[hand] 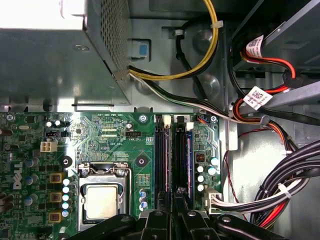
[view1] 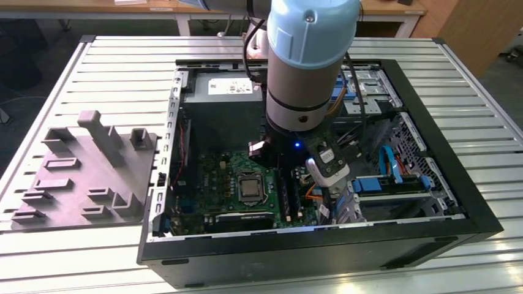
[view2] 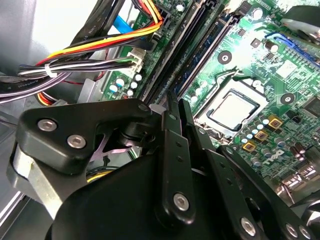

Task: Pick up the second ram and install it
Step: 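Press down the second ram until it locks into place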

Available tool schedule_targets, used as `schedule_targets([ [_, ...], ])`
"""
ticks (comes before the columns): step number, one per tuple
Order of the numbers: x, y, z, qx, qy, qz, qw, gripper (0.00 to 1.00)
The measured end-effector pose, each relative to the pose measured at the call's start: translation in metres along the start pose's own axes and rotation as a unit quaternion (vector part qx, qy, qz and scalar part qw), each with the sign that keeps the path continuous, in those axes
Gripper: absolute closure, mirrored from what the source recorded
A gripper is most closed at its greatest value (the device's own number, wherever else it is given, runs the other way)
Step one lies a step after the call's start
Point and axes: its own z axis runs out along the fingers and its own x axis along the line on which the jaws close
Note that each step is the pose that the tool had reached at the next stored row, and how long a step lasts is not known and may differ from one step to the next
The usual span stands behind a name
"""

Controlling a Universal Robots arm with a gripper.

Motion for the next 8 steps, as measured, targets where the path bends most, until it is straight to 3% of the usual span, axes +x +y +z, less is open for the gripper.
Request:
schedule_targets([
  [8, 0.0, 0.0, 0.0002, -0.0001, 0.0003, 0.0, 1.0, 0.81],
])
